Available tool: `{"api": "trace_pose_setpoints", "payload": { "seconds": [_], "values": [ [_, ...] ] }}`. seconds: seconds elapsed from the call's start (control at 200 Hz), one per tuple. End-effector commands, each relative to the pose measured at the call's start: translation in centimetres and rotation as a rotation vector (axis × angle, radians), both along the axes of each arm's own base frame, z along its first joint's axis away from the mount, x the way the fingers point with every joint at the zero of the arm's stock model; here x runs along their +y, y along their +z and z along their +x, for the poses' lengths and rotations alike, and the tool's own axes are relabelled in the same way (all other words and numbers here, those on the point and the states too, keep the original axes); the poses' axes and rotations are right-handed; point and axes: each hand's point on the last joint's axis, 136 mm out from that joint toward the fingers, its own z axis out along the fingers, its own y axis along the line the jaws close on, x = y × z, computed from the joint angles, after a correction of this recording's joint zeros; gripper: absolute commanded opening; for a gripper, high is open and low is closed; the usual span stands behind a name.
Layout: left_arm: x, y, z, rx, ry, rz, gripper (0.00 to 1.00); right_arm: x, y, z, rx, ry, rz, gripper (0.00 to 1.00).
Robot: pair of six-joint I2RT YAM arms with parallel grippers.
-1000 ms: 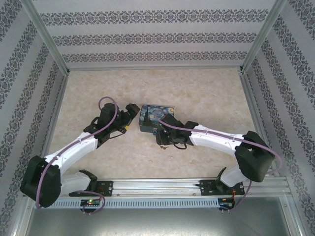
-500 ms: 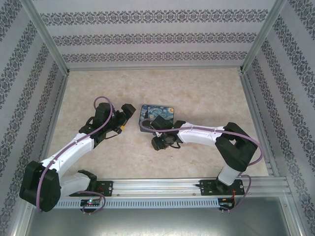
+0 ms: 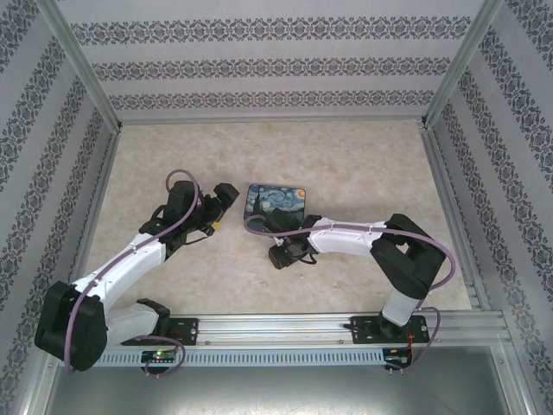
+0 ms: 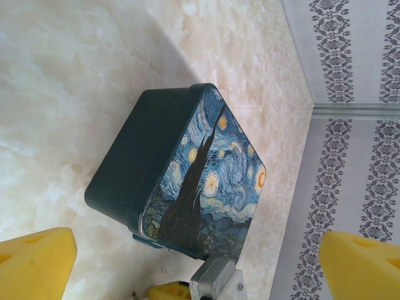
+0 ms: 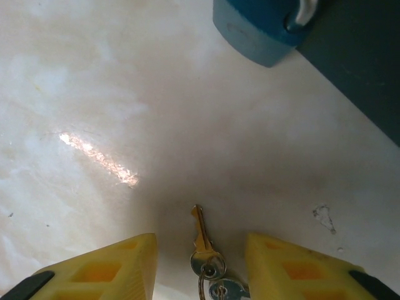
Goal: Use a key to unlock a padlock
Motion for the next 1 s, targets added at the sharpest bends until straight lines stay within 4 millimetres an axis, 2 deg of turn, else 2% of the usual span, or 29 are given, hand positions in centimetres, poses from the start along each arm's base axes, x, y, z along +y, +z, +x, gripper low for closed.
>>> {"api": "trace_pose_setpoints", "payload": {
  "seconds": [0.0, 0.724, 0.994],
  "values": [
    [0.3, -0.6, 0.1, 0.005, -0.002, 0.005, 0.99, -1.2, -0.7, -1.2, 0.006, 0.020, -0.059, 0.42],
    [0.1, -0.8, 0.3, 0.010, 0.001, -0.003, 0.99, -3.4, -0.9, -2.1, -0.019, 0.042, -0.200, 0.35],
    [0.1, -1.0, 0.5, 0.015, 0.003, -0.006, 1.00, -3.4, -2.2, -2.3, -0.016, 0.050, -0.243, 0.28]
  ]
}}
